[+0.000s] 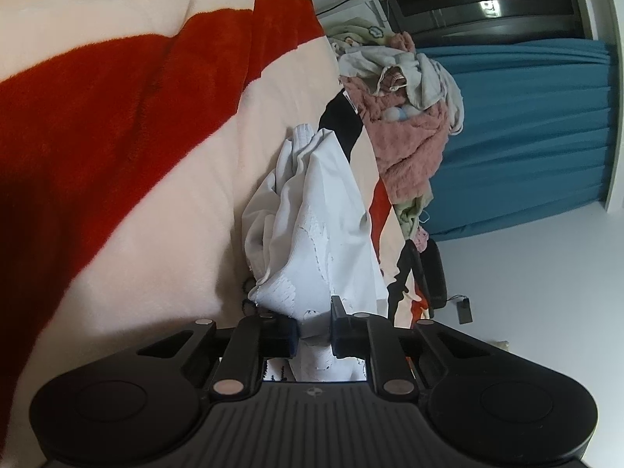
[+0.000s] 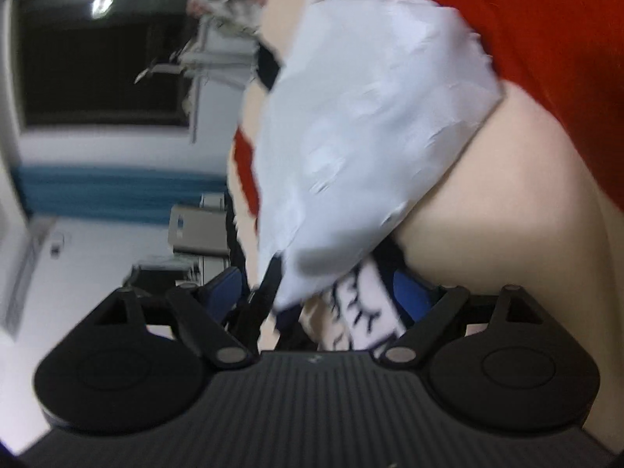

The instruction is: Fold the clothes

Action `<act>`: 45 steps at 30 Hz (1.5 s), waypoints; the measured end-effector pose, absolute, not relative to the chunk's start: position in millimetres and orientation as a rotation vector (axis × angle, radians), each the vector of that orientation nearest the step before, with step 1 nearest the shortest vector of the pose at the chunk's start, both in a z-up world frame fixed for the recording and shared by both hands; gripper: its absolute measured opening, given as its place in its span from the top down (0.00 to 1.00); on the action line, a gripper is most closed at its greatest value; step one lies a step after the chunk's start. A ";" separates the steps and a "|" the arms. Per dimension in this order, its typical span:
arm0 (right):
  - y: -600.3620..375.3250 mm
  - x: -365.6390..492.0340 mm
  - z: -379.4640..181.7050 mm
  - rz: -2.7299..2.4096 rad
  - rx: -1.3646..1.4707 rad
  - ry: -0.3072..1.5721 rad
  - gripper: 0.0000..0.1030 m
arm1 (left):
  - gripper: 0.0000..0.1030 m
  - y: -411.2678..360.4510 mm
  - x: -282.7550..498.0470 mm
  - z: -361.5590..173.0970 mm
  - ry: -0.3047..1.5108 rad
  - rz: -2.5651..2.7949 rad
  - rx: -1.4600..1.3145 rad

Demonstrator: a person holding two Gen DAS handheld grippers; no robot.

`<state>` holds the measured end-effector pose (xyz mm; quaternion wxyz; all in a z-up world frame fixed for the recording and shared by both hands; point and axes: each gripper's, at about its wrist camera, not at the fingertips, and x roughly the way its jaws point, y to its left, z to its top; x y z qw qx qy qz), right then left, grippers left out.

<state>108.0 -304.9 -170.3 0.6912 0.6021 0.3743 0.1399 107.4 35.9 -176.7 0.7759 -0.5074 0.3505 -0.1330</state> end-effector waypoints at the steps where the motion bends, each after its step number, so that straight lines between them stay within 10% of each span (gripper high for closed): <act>1: -310.1 108.2 -174.6 0.289 1.390 0.805 0.16 | 0.85 36.1 107.4 -177.1 0.758 -0.287 -1.103; 16: -343.2 97.7 -174.8 0.058 1.341 0.624 0.70 | 0.87 41.3 97.7 -181.1 0.747 -0.290 -1.153; 32: -367.2 8.0 -70.5 0.022 1.210 0.368 0.74 | 0.86 -6.1 80.6 -89.1 0.823 -0.543 -0.938; 45: -527.5 52.1 -25.4 -0.045 1.274 0.333 0.76 | 0.86 -195.6 193.4 -26.9 0.900 -0.719 -0.744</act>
